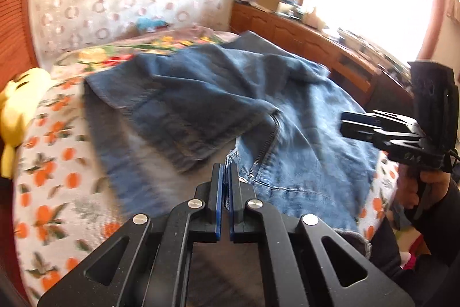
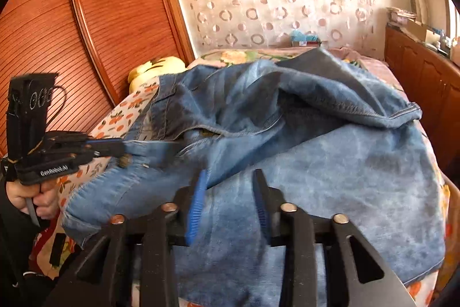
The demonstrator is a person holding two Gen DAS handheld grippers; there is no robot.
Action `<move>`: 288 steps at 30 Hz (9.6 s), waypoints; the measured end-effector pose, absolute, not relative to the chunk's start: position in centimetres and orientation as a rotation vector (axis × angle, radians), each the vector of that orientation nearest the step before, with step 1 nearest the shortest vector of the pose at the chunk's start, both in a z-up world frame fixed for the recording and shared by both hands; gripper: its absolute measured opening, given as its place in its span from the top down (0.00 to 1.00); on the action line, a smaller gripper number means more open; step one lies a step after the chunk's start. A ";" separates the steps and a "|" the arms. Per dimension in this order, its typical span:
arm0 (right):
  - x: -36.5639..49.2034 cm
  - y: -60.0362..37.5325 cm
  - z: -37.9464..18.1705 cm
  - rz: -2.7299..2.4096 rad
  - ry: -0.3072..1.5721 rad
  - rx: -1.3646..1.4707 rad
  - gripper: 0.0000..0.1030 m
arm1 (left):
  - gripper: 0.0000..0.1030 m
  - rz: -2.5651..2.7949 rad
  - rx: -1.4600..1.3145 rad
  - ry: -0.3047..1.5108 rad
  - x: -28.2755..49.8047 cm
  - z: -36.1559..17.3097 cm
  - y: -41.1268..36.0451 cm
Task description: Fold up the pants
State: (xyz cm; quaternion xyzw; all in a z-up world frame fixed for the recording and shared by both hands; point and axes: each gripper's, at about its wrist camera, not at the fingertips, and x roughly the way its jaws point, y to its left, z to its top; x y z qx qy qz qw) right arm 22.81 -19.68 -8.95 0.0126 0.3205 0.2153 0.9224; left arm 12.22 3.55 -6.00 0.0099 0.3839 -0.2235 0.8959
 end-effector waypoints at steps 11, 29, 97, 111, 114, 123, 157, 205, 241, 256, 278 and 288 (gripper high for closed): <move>24.7 -20.2 -11.6 0.387 0.725 0.010 0.54 | 0.97 -0.307 0.034 0.813 15.9 -7.9 7.1; 24.8 -19.1 -12.0 0.366 0.724 -0.058 0.54 | 0.76 -0.263 0.001 0.822 18.8 -7.9 8.0; 24.1 -20.5 -11.9 0.360 0.698 -0.046 0.54 | 0.89 -0.317 -0.041 0.877 18.7 -10.2 7.3; 24.3 -20.7 -11.9 0.363 0.704 -0.040 0.54 | 0.77 -0.239 -0.012 0.823 16.8 -7.5 7.8; 24.2 -20.8 -11.8 0.356 0.699 -0.039 0.54 | 0.65 -0.277 -0.013 0.793 16.2 -6.7 7.2; 23.6 -22.3 -10.6 0.340 0.703 -0.061 0.54 | 0.50 -0.352 0.044 0.740 15.8 -5.1 3.2; 51.7 -33.1 -5.6 0.211 0.793 -0.108 0.54 | 0.20 -0.377 0.115 0.658 31.0 -4.4 -4.1; 50.9 -39.2 -3.6 0.138 0.776 -0.002 0.73 | 0.20 -0.333 0.037 0.709 31.7 -8.5 -2.6; 22.0 -40.5 -5.7 0.175 0.732 0.027 0.57 | 0.20 -0.301 0.109 0.756 7.6 -5.9 1.3; 20.4 -39.6 -6.0 0.141 0.747 -0.019 0.57 | 0.20 -0.237 0.068 0.796 2.9 -7.4 4.3; 20.8 -40.8 -6.8 0.043 0.791 -0.038 0.56 | 0.60 -0.398 0.037 0.842 0.0 -10.5 3.4; 21.2 -41.0 -7.4 0.041 0.815 -0.085 0.56 | 0.92 -0.435 0.000 0.817 -0.1 -9.9 3.7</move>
